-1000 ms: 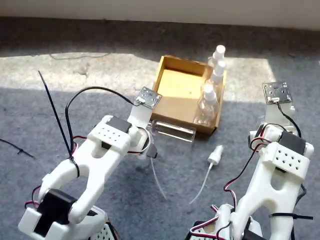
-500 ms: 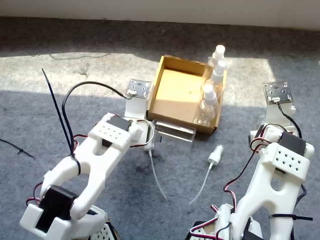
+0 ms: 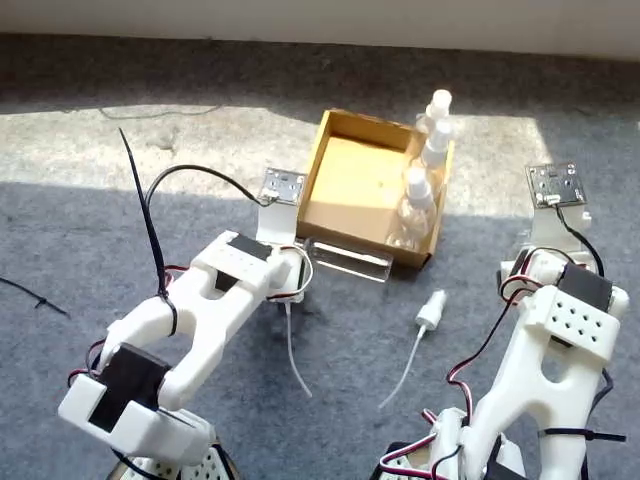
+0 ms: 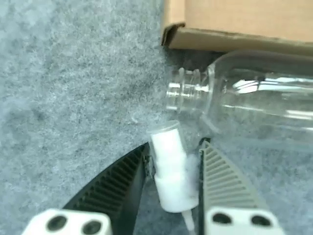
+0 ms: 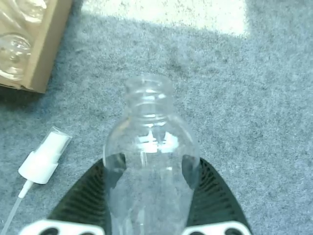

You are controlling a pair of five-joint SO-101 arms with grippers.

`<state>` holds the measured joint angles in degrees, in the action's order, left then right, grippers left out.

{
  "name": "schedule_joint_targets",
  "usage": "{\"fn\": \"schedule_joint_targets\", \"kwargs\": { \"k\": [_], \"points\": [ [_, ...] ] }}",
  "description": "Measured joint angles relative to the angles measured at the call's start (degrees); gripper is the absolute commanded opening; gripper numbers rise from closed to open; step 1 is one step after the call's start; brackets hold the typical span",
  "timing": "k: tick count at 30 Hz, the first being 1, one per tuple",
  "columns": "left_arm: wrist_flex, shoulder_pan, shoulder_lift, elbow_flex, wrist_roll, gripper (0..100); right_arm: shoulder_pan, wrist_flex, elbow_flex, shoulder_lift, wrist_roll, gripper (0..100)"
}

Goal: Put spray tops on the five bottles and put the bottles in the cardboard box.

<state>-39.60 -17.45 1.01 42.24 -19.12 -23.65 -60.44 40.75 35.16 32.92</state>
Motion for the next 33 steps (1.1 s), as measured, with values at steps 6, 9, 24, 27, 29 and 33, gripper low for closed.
{"fn": "schedule_joint_targets", "kwargs": {
  "k": [6,9,24,27,29,33],
  "points": [
    [0.2,1.7,0.0,-0.1,0.0,3,0.0,0.0,0.0,0.0,0.0,0.5],
    [0.0,4.0,0.0,-0.1,-0.2,3,0.0,0.0,0.0,0.0,0.0,0.5],
    [-15.6,20.5,34.0,0.0,0.8,3,23.7,-11.6,-10.5,5.2,-13.6,0.5],
    [-16.1,21.3,45.8,0.0,3.4,3,34.8,-10.5,-12.9,6.3,-19.2,0.5],
    [-16.3,21.3,52.6,-1.0,4.1,3,43.0,-8.1,-13.1,6.6,-21.8,0.5],
    [-16.3,21.2,61.6,-6.6,4.3,3,54.9,-3.1,-11.6,6.9,-24.0,0.5]
  ]
}}
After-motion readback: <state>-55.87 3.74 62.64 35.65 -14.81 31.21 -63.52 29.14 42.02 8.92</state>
